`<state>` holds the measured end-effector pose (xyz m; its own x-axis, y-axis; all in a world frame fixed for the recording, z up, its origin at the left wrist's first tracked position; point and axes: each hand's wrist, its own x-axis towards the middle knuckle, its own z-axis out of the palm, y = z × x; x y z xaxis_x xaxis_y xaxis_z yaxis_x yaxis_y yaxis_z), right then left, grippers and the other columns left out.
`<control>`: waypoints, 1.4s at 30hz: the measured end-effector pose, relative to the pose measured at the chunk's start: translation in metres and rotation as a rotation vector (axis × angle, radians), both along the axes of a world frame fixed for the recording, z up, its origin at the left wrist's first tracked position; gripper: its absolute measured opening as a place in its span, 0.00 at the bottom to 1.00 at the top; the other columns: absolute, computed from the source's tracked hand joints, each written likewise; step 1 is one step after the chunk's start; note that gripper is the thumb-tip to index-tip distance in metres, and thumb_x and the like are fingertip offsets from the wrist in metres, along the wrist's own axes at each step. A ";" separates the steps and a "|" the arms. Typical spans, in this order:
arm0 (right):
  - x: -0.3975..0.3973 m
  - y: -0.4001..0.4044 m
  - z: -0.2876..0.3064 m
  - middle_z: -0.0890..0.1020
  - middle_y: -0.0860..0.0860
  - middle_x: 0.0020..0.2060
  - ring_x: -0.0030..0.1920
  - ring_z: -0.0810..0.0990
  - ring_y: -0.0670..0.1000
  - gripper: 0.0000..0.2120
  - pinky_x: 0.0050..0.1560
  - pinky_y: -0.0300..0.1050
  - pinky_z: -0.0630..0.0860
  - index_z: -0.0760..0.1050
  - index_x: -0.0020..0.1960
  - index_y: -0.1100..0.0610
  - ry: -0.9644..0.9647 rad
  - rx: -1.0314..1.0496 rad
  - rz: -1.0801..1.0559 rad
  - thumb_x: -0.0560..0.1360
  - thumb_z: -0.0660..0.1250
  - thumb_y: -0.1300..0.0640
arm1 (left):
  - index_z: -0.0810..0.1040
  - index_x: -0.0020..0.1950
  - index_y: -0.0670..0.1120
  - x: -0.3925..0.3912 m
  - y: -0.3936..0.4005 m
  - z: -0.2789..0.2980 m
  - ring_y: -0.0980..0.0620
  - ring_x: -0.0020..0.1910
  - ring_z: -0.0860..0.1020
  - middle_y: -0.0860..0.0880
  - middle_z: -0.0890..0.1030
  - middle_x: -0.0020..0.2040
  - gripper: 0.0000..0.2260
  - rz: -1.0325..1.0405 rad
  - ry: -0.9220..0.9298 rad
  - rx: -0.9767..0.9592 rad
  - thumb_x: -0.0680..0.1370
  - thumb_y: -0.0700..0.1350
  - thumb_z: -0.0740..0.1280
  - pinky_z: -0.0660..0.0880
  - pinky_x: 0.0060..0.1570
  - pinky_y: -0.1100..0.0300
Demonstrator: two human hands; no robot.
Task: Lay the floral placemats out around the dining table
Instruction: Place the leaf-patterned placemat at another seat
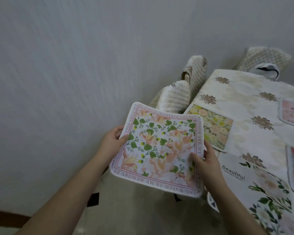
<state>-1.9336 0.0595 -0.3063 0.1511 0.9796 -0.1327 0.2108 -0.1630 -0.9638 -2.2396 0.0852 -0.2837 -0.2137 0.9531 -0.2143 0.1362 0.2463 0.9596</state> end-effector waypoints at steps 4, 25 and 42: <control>-0.022 0.014 0.013 0.82 0.42 0.49 0.39 0.84 0.39 0.25 0.29 0.34 0.78 0.64 0.66 0.39 -0.031 0.040 0.000 0.78 0.66 0.63 | 0.77 0.60 0.48 -0.023 0.017 0.012 0.50 0.37 0.86 0.50 0.85 0.50 0.11 -0.014 0.060 0.027 0.78 0.39 0.69 0.80 0.30 0.59; -0.024 0.226 0.026 0.83 0.46 0.52 0.44 0.86 0.50 0.26 0.41 0.56 0.84 0.65 0.72 0.45 -0.009 -0.017 -0.027 0.77 0.68 0.60 | 0.77 0.59 0.47 -0.035 0.227 0.031 0.48 0.38 0.86 0.47 0.85 0.49 0.09 -0.028 0.160 -0.028 0.79 0.42 0.68 0.83 0.39 0.48; -0.072 0.332 0.031 0.82 0.49 0.54 0.47 0.85 0.53 0.28 0.43 0.59 0.83 0.63 0.73 0.45 -0.083 -0.041 -0.216 0.77 0.68 0.59 | 0.77 0.61 0.46 -0.072 0.387 0.020 0.51 0.38 0.86 0.48 0.85 0.50 0.11 -0.231 0.169 0.009 0.79 0.42 0.68 0.83 0.37 0.53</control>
